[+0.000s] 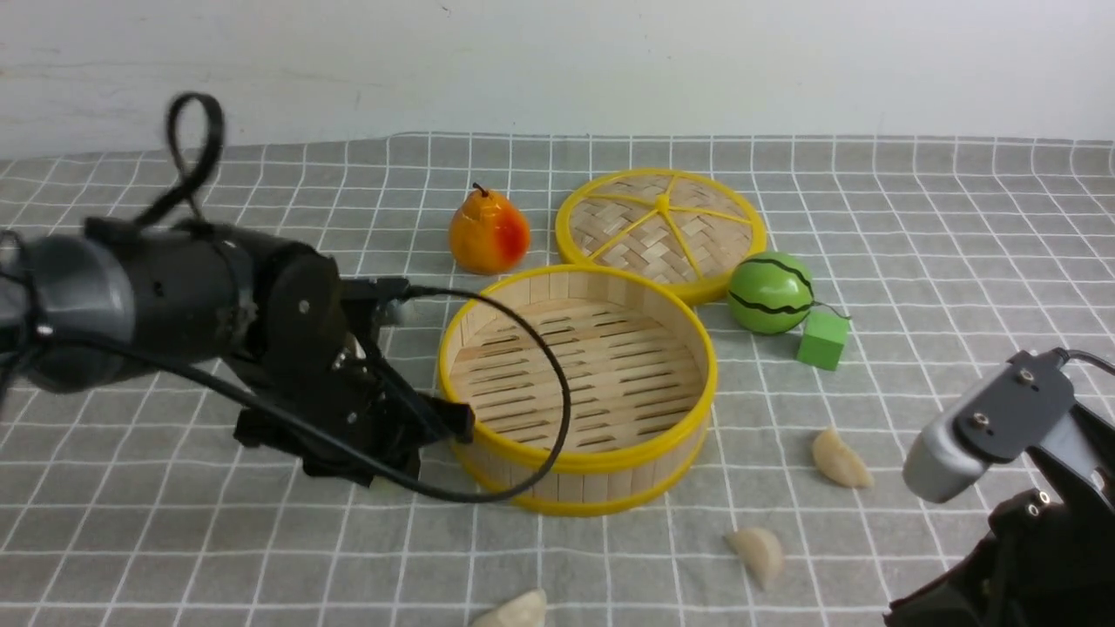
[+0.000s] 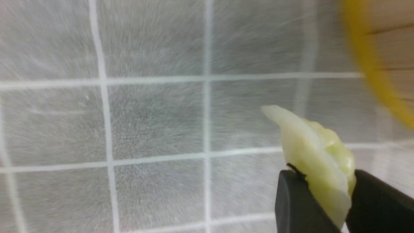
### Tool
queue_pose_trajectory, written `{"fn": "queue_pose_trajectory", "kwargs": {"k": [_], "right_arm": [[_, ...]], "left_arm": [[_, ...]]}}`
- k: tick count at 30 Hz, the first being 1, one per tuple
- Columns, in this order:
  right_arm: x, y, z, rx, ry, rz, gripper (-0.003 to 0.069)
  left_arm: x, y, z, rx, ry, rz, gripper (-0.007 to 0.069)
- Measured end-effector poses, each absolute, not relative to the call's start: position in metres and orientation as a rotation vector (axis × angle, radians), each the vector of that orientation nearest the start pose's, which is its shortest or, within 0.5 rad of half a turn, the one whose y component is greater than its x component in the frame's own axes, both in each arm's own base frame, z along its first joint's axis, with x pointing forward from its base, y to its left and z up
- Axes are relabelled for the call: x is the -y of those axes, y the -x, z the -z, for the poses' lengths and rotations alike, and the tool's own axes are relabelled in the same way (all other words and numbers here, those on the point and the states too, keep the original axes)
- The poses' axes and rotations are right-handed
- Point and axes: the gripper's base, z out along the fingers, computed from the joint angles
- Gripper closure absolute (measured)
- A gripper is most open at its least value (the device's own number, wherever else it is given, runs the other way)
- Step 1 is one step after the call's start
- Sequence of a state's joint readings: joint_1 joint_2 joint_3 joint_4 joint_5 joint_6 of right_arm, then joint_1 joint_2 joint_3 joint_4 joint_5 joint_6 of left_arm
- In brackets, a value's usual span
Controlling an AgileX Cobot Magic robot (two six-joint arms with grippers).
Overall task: Put the dumplings into the steamer on the table with the grey tablecloth.
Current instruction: 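Place the dumpling into the bamboo steamer basket with the left gripper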
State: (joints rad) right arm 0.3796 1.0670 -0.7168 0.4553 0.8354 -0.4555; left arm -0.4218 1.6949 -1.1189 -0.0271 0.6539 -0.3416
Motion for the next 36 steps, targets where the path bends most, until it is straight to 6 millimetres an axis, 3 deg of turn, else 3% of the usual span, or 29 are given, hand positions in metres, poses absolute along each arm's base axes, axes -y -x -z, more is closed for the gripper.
{"fn": "queue_pose_trajectory", "kwargs": {"k": [1, 2, 3, 5, 9, 12, 17, 22, 30, 33, 36], "right_arm": [[-0.097, -0.164, -0.271, -2.496, 0.783, -0.52, 0.0627], [-0.097, -0.164, -0.271, -2.496, 0.783, -0.52, 0.0626], [-0.097, -0.164, -0.271, -2.496, 0.783, -0.52, 0.0626], [-0.097, -0.164, -0.271, -2.491, 0.779, -0.519, 0.0623], [-0.098, -0.165, -0.271, -2.489, 0.768, -0.533, 0.0618], [-0.099, -0.164, -0.271, -2.489, 0.762, -0.543, 0.0618], [-0.099, -0.163, -0.271, -2.497, 0.763, -0.554, 0.0617], [-0.099, -0.163, -0.271, -2.501, 0.766, -0.557, 0.0617], [-0.099, -0.163, -0.271, -2.501, 0.768, -0.555, 0.0615], [-0.099, -0.163, -0.271, -2.501, 0.768, -0.554, 0.0608], [-0.099, -0.163, -0.271, -2.501, 0.768, -0.555, 0.0604]], "left_arm": [[0.145, -0.305, -0.249, -2.652, -0.148, 0.285, 0.0435], [0.149, -0.302, -0.267, -2.604, -0.174, 0.308, 0.0435], [0.149, -0.302, -0.267, -2.604, -0.174, 0.308, 0.0435], [0.162, -0.302, -0.301, -2.526, -0.227, 0.352, 0.0435], [0.183, -0.317, -0.316, -2.528, -0.327, 0.342, 0.0435], [0.199, -0.335, -0.309, -2.569, -0.374, 0.329, 0.0435], [0.232, -0.386, -0.271, -2.63, -0.402, 0.313, 0.0435], [0.251, -0.418, -0.252, -2.613, -0.4, 0.321, 0.0435], [0.265, -0.442, -0.214, -2.66, -0.41, 0.299, 0.0415], [0.266, -0.445, -0.2, -2.681, -0.42, 0.27, 0.0335], [0.265, -0.445, -0.199, -2.678, -0.426, 0.254, 0.027]]}}
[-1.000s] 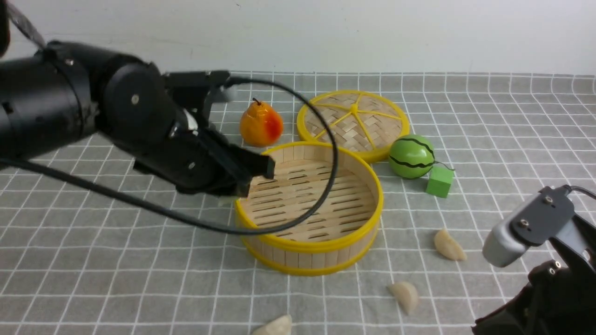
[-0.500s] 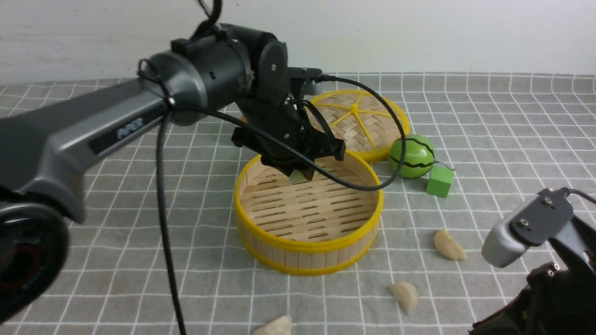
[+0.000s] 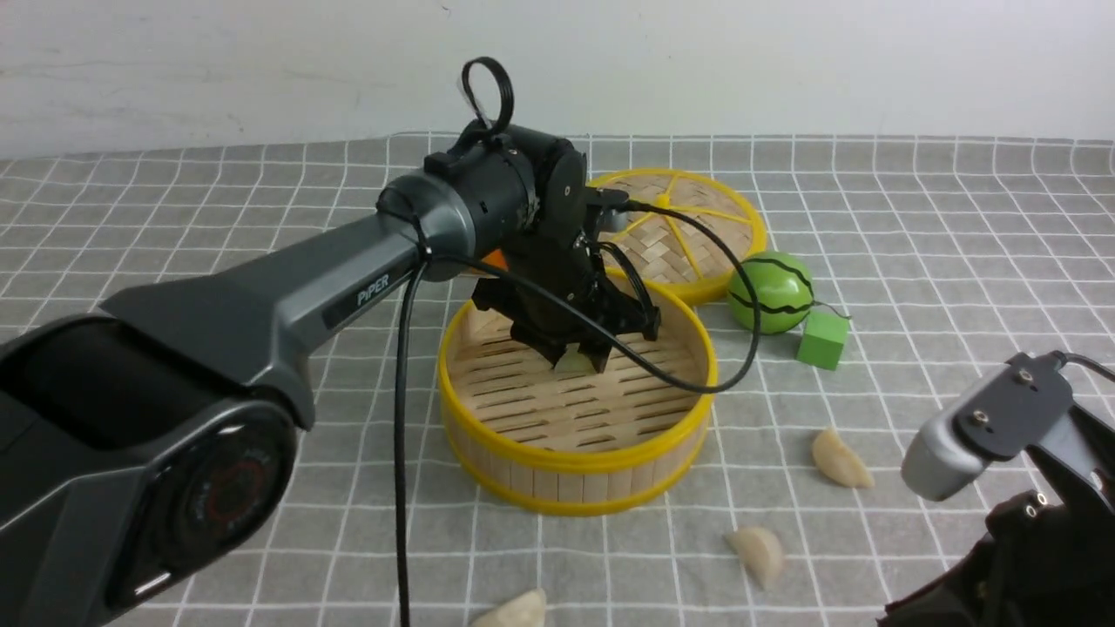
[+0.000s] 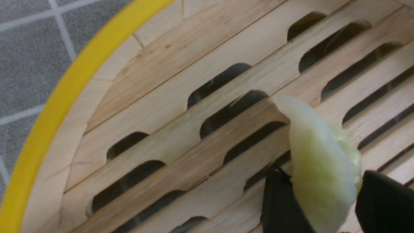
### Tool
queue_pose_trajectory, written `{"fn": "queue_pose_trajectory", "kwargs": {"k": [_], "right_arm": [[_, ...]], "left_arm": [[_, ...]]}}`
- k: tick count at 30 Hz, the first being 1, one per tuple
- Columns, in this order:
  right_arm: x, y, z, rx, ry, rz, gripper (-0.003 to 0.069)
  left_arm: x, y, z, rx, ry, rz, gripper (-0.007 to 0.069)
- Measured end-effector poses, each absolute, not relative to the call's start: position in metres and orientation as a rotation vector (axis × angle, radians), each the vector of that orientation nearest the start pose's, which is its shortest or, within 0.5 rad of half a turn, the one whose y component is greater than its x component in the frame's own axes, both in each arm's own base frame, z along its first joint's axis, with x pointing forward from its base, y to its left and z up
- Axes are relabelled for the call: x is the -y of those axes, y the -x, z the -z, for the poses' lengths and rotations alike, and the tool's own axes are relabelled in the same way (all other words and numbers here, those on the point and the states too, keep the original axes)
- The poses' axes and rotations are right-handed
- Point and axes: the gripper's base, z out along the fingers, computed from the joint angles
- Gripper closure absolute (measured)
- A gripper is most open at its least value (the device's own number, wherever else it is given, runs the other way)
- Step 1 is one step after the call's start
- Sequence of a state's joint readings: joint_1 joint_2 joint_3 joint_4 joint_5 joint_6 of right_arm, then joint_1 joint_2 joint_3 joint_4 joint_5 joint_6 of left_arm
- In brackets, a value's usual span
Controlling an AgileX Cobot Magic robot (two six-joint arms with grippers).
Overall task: Put the dumplings into the steamer on the table with the grey tablecloth.
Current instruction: 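Place the dumpling into the bamboo steamer basket with the left gripper, then reach for and grasp a dumpling on the table with the left gripper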
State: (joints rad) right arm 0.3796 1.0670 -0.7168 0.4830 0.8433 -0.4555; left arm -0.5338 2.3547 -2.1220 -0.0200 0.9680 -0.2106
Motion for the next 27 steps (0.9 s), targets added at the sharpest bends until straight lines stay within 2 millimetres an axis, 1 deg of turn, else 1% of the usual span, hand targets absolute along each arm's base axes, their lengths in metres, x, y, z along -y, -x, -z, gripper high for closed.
{"fn": "queue_pose_trajectory", "kwargs": {"k": [3, 4, 5, 7, 8, 9, 11, 14, 15, 16, 17, 18, 19, 20, 24, 25, 27], "right_arm": [[-0.099, -0.163, -0.271, -2.501, 0.768, -0.555, 0.0601], [-0.099, -0.163, -0.271, -2.501, 0.768, -0.555, 0.0599], [-0.099, -0.163, -0.271, -2.501, 0.768, -0.554, 0.0598], [-0.099, -0.163, -0.271, -2.501, 0.768, -0.554, 0.0596], [-0.099, -0.163, -0.271, -2.501, 0.768, -0.553, 0.0596], [-0.099, -0.163, -0.271, -2.5, 0.766, -0.554, 0.0595], [-0.099, -0.164, -0.271, -2.495, 0.761, -0.556, 0.0594], [-0.1, -0.164, -0.272, -2.489, 0.754, -0.558, 0.0589], [-0.1, -0.164, -0.272, -2.489, 0.754, -0.558, 0.0587], [-0.1, -0.164, -0.272, -2.489, 0.754, -0.558, 0.0587], [-0.1, -0.164, -0.272, -2.489, 0.754, -0.558, 0.0586], [-0.1, -0.164, -0.272, -2.489, 0.754, -0.558, 0.0586], [-0.1, -0.164, -0.272, -2.488, 0.754, -0.558, 0.0586], [-0.1, -0.164, -0.272, -2.489, 0.754, -0.559, 0.0585], [-0.1, -0.163, -0.272, -2.496, 0.757, -0.565, 0.0583], [-0.1, -0.163, -0.272, -2.498, 0.757, -0.569, 0.0583], [-0.1, -0.163, -0.272, -2.499, 0.757, -0.571, 0.0583]], "left_arm": [[0.264, -0.443, -0.207, -2.676, -0.431, 0.246, 0.0219], [0.262, -0.44, -0.218, -2.673, -0.431, 0.248, 0.0208], [0.26, -0.438, -0.224, -2.675, -0.433, 0.246, 0.0204], [0.255, -0.429, -0.25, -2.658, -0.456, 0.247, 0.0197], [0.251, -0.421, -0.272, -2.641, -0.49, 0.243, 0.0197], [0.247, -0.415, -0.287, -2.632, -0.514, 0.238, 0.0195], [0.235, -0.395, -0.326, -2.6, -0.576, 0.229, 0.0195], [0.224, -0.374, -0.363, -2.541, -0.609, 0.244, 0.0195], [0.218, -0.363, -0.376, -2.517, -0.63, 0.257, 0.0195], [0.218, -0.363, -0.374, -2.523, -0.631, 0.255, 0.0195], [0.215, -0.356, -0.381, -2.513, -0.647, 0.267, 0.0195], [0.213, -0.35, -0.381, -2.52, -0.67, 0.271, 0.0195], [0.208, -0.338, -0.38, -2.536, -0.711, 0.287, 0.0195], [0.205, -0.33, -0.377, -2.549, -0.741, 0.291, 0.0195], [0.198, -0.295, -0.358, -2.589, -0.93, 0.255, 0.0195], [0.197, -0.284, -0.354, -2.591, -0.989, 0.25, 0.0195], [0.197, -0.266, -0.34, -2.622, -1.073, 0.242, 0.0195]]}}
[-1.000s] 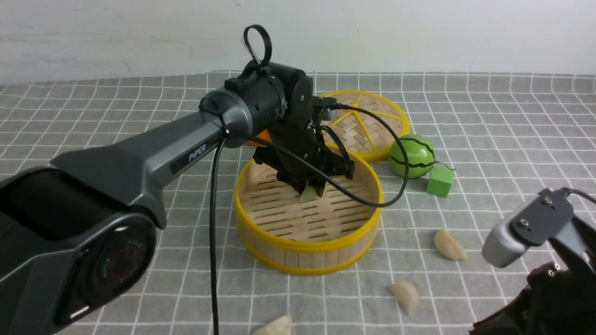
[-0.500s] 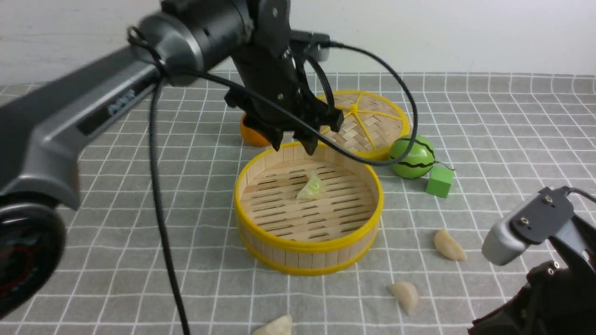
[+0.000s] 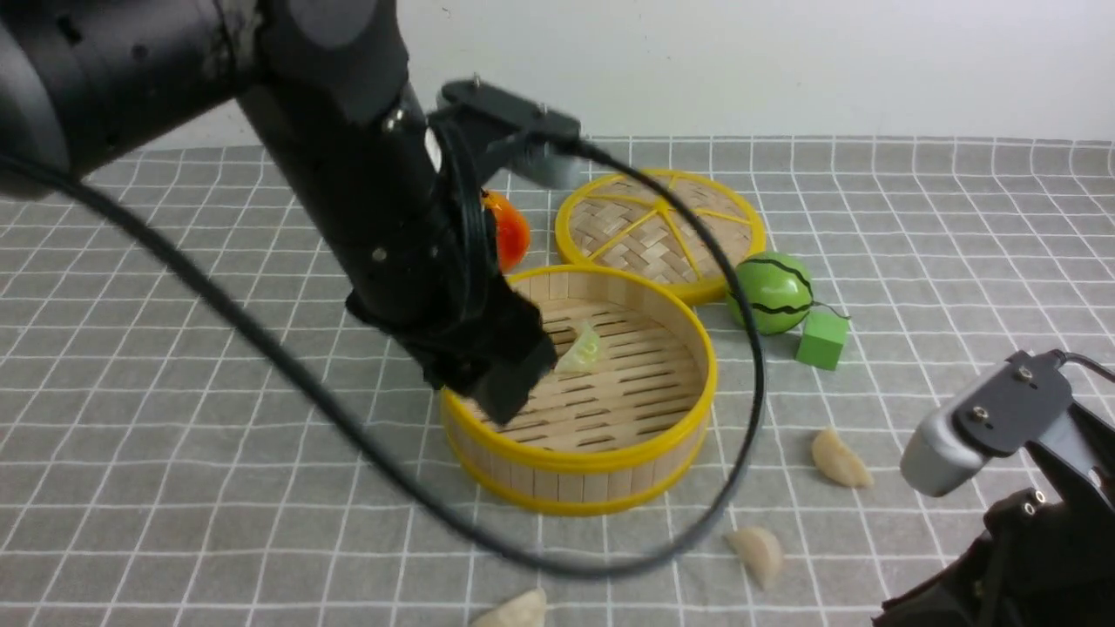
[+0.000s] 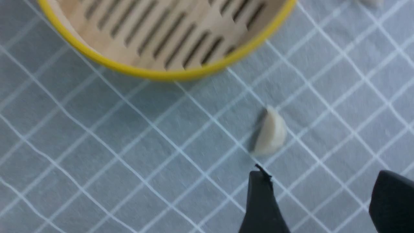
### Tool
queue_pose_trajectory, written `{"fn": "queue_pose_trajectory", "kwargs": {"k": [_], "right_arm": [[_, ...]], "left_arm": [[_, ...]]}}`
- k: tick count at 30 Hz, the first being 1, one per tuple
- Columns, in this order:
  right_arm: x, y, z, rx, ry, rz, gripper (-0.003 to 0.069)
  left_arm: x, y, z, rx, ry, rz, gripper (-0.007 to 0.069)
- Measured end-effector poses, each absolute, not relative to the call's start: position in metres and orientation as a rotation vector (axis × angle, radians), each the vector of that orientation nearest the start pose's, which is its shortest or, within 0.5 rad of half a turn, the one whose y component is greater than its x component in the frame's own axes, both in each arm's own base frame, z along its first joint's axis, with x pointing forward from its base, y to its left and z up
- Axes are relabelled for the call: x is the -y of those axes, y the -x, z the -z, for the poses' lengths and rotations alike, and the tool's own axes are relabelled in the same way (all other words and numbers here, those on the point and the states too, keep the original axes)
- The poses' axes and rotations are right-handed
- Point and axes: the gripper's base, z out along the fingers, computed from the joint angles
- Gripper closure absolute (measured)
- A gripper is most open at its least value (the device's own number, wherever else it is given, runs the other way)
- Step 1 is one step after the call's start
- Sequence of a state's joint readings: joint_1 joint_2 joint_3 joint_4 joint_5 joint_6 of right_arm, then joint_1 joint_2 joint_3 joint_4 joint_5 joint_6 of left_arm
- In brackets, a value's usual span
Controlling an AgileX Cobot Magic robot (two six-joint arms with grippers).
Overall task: Put the dumplings into the steamer on the table with the grey tablecloth.
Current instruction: 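Reach for and grasp a dumpling on the table with the left gripper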
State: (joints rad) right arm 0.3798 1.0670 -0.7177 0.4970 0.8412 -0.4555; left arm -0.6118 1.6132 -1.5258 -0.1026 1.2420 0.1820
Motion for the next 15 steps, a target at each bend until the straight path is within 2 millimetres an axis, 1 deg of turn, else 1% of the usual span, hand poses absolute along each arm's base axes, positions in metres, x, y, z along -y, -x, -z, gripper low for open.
{"fn": "queue_pose_trajectory", "kwargs": {"k": [1, 2, 3, 4, 5, 7, 9, 11, 13, 15], "right_arm": [[-0.1, -0.163, -0.272, -2.498, 0.756, -0.572, 0.0583], [-0.1, -0.163, -0.272, -2.498, 0.756, -0.573, 0.0583], [-0.1, -0.163, -0.272, -2.498, 0.752, -0.58, 0.0583], [-0.101, -0.163, -0.272, -2.499, 0.749, -0.584, 0.0583], [-0.101, -0.163, -0.272, -2.499, 0.745, -0.593, 0.0582], [-0.101, -0.162, -0.272, -2.5, 0.743, -0.597, 0.0582], [-0.101, -0.162, -0.272, -2.503, 0.745, -0.6, 0.058], [-0.101, -0.162, -0.272, -2.506, 0.747, -0.603, 0.0577], [-0.101, -0.162, -0.272, -2.508, 0.746, -0.606, 0.0575], [-0.101, -0.162, -0.272, -2.508, 0.745, -0.607, 0.0576]], "left_arm": [[0.199, -0.252, -0.325, -2.655, -1.13, 0.236, 0.0195], [0.2, -0.251, -0.323, -2.659, -1.137, 0.235, 0.0195], [0.203, -0.239, -0.304, -2.683, -1.186, 0.224, 0.0195], [0.206, -0.235, -0.299, -2.682, -1.207, 0.221, 0.0195], [0.21, -0.228, -0.281, -2.688, -1.24, 0.196, 0.0195], [0.213, -0.221, -0.261, -2.699, -1.267, 0.154, 0.0195], [0.214, -0.221, -0.239, -2.703, -1.245, 0.095, 0.0195], [0.215, -0.226, -0.226, -2.699, -1.213, 0.049, 0.0195], [0.218, -0.233, -0.217, -2.68, -1.182, 0.019, 0.0195], [0.221, -0.237, -0.213, -2.66, -1.16, 0.021, 0.0195]]}}
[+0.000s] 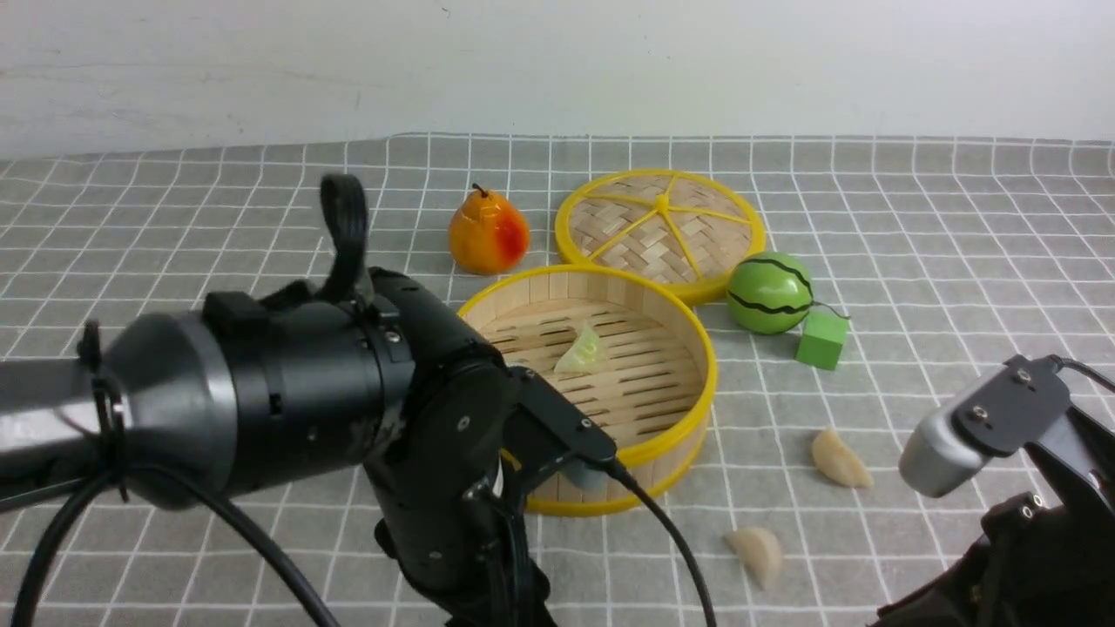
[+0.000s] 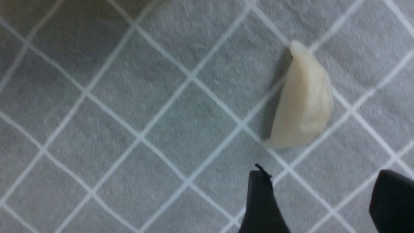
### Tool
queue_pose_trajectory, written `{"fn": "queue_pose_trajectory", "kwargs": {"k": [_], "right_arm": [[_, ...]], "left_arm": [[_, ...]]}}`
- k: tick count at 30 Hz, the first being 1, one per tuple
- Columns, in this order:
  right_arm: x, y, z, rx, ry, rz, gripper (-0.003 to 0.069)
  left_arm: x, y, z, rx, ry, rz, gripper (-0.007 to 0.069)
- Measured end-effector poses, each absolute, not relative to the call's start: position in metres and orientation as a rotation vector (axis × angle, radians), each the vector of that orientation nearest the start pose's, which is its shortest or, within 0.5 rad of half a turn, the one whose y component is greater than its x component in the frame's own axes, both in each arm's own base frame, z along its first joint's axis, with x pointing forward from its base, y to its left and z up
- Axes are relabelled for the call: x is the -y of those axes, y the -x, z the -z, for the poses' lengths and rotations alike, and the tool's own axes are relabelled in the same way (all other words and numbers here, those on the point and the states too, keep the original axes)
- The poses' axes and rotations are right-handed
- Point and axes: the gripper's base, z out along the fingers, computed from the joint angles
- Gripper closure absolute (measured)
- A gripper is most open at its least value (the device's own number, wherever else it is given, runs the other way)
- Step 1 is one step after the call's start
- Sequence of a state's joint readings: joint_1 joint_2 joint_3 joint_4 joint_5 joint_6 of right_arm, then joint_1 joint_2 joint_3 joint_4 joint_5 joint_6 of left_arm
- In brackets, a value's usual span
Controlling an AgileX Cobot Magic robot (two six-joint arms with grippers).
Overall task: Put the dumplings into the steamer on the table with the grey tablecloth.
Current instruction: 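Reach for and grasp a dumpling on the table with the left gripper, then place the dumpling into the bamboo steamer basket with the left gripper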
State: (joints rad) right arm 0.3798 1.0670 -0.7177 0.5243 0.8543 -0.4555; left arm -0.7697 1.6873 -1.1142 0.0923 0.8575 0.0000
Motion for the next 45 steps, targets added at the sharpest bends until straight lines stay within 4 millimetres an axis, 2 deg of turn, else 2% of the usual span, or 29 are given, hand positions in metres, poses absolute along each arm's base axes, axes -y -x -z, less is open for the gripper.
{"fn": "queue_pose_trajectory", "kwargs": {"k": [11, 13, 16, 17, 18, 22, 26, 31, 33, 34, 35, 36, 38, 39, 41, 44, 45], "right_arm": [[-0.101, -0.161, -0.272, -2.51, 0.748, -0.609, 0.0576], [-0.102, -0.161, -0.272, -2.51, 0.747, -0.61, 0.0576], [-0.102, -0.161, -0.272, -2.51, 0.747, -0.61, 0.0576], [-0.102, -0.161, -0.272, -2.51, 0.747, -0.61, 0.0576], [-0.102, -0.161, -0.272, -2.51, 0.747, -0.61, 0.0576], [-0.102, -0.161, -0.272, -2.51, 0.747, -0.609, 0.0574], [-0.101, -0.162, -0.272, -2.507, 0.745, -0.606, 0.0571], [-0.101, -0.163, -0.273, -2.493, 0.736, -0.599, 0.0565], [-0.101, -0.163, -0.273, -2.492, 0.736, -0.599, 0.0565], [-0.101, -0.163, -0.273, -2.492, 0.736, -0.598, 0.0565], [-0.101, -0.163, -0.273, -2.492, 0.736, -0.598, 0.0565], [-0.101, -0.163, -0.273, -2.492, 0.736, -0.598, 0.0564], [-0.101, -0.163, -0.273, -2.492, 0.737, -0.598, 0.0564], [-0.101, -0.163, -0.273, -2.492, 0.737, -0.598, 0.0564], [-0.101, -0.163, -0.273, -2.491, 0.738, -0.598, 0.0562], [-0.101, -0.163, -0.273, -2.491, 0.738, -0.598, 0.0562], [-0.101, -0.163, -0.273, -2.491, 0.738, -0.598, 0.0562]], "left_arm": [[0.236, -0.251, -0.173, -2.652, -1.17, 0.029, 0.0196], [0.238, -0.253, -0.161, -2.668, -1.176, 0.024, 0.0223], [0.239, -0.254, -0.161, -2.665, -1.175, 0.026, 0.0272], [0.239, -0.254, -0.161, -2.67, -1.167, 0.03, 0.0327], [0.239, -0.254, -0.161, -2.673, -1.16, 0.032, 0.0342], [0.241, -0.256, -0.165, -2.71, -1.138, 0.009, 0.0348], [0.246, -0.263, -0.19, -2.746, -1.067, -0.005, 0.0348], [0.258, -0.291, -0.262, -2.634, -0.901, 0.057, 0.0348], [0.256, -0.301, -0.277, -2.609, -0.843, 0.081, 0.0348], [0.25, -0.316, -0.292, -2.591, -0.745, 0.116, 0.0348], [0.248, -0.321, -0.295, -2.587, -0.717, 0.125, 0.0348], [0.24, -0.336, -0.303, -2.583, -0.626, 0.156, 0.0348], [0.229, -0.36, -0.304, -2.593, -0.505, 0.189, 0.0348], [0.227, -0.364, -0.303, -2.596, -0.485, 0.194, 0.0348], [0.219, -0.387, -0.289, -2.614, -0.409, 0.197, 0.0348], [0.218, -0.401, -0.269, -2.622, -0.389, 0.182, 0.0348], [0.22, -0.407, -0.257, -2.625, -0.396, 0.165, 0.0348]]}}
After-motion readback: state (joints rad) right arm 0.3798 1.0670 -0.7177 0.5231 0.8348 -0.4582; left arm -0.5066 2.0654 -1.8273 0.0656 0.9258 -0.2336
